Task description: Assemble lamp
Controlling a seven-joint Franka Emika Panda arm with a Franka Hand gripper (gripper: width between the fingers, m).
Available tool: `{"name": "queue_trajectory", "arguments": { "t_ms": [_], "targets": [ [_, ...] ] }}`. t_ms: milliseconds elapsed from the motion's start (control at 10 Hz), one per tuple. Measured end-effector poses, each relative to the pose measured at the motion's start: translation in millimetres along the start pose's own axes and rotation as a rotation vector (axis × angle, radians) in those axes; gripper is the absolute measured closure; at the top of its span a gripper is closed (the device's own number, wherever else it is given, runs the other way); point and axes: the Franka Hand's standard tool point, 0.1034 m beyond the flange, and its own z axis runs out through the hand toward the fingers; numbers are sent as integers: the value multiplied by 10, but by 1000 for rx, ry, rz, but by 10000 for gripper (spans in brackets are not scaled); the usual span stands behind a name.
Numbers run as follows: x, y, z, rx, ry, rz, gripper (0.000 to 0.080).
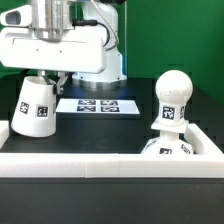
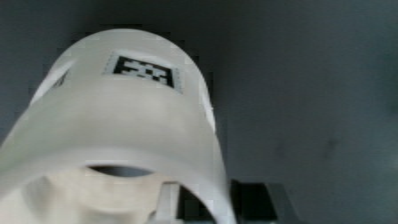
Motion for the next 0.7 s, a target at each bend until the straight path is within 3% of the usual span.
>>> {"name": "queue_trajectory", "arguments": {
  "t_ms": [200,300,500,700],
  "targets": [
    [27,-115,-28,8,2,-4,757],
    [24,-253,-83,20,-1,13,757],
    [108,-636,-374,64,-24,75,755],
    [322,-960,-706,96,-14,117,755]
  ]
}}
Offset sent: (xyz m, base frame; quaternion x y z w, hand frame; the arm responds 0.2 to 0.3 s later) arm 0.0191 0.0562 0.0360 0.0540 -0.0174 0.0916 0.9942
